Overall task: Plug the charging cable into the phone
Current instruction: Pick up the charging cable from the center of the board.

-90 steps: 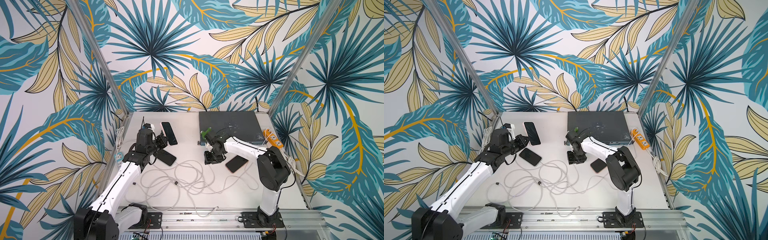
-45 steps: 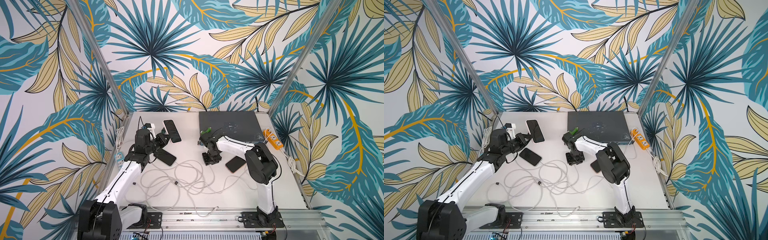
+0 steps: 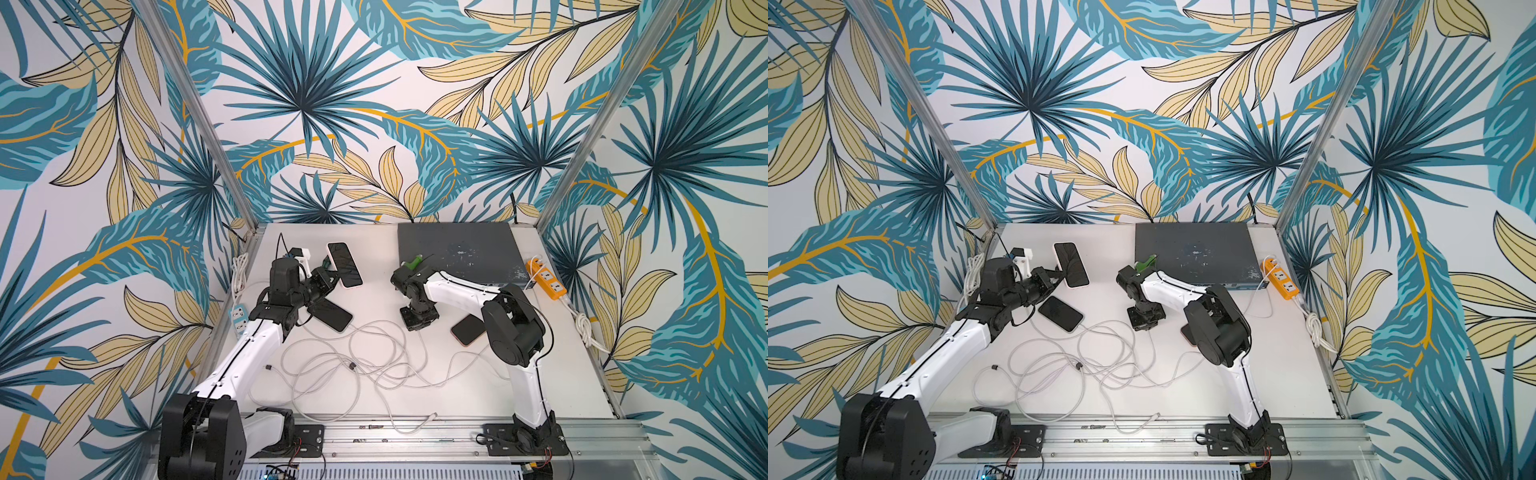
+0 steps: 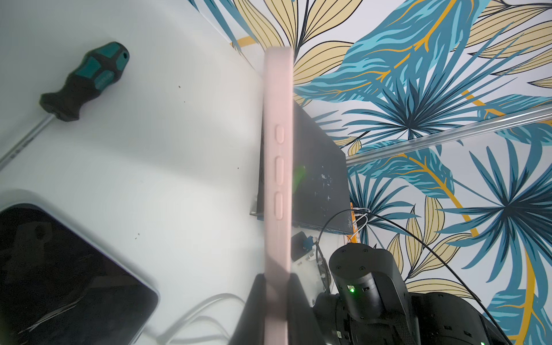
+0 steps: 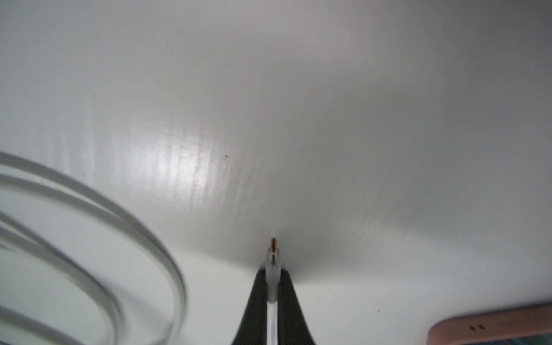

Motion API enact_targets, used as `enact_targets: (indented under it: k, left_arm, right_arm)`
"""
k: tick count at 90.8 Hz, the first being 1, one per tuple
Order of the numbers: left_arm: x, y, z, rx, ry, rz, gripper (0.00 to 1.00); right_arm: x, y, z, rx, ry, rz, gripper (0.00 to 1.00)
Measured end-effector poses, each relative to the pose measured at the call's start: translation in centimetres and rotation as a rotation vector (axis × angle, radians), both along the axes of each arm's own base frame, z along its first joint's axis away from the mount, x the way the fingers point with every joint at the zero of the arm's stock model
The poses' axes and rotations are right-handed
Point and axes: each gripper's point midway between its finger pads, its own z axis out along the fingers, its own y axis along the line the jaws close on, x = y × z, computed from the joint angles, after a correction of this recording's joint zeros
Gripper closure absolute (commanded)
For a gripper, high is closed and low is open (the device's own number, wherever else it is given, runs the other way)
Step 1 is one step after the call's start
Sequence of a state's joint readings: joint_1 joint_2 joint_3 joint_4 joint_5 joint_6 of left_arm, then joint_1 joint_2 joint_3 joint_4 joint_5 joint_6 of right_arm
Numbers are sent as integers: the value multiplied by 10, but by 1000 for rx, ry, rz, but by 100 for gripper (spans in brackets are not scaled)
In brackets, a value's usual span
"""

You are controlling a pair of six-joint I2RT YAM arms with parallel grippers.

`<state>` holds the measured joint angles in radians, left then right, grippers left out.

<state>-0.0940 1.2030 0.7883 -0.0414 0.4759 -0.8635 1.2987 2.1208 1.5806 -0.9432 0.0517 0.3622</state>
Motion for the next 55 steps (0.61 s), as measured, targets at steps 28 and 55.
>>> enact_targets:
  k: [28,55]
  left_arm:
    - [4,-2,10,-31,-11,-3,100]
    - [23,-18,44,-138,-115,-69,100]
  right_arm:
    - [9,6,69,321,-119,154,100]
    - [3,39,186,950,-119,254,100]
